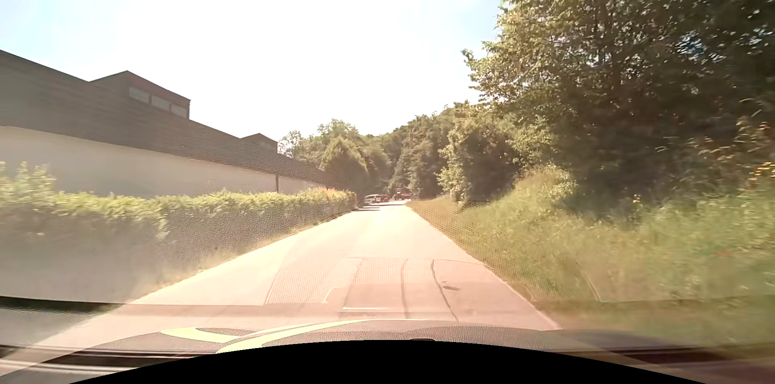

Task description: Follow the waypoints while adhering to traffic rules and regulations

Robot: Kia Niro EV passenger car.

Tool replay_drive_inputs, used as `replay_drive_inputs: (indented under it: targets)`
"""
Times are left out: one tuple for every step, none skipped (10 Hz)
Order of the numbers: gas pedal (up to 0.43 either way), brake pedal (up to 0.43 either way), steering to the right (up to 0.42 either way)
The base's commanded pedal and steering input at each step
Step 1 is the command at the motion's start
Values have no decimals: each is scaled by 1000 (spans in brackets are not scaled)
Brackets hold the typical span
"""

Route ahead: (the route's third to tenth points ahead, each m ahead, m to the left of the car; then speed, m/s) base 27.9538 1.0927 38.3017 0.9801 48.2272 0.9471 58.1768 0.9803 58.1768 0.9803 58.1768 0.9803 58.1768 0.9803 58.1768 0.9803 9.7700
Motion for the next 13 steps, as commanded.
replay_drive_inputs:
  targets:
    - [79, 0, 2]
    - [79, 0, 2]
    - [79, 0, 1]
    - [79, 0, 1]
    - [79, 0, 0]
    - [79, 0, 0]
    - [67, 0, 0]
    - [67, 0, 0]
    - [59, 0, 0]
    - [59, 0, -1]
    - [59, 0, -1]
    - [47, 0, -2]
    - [47, 0, -1]
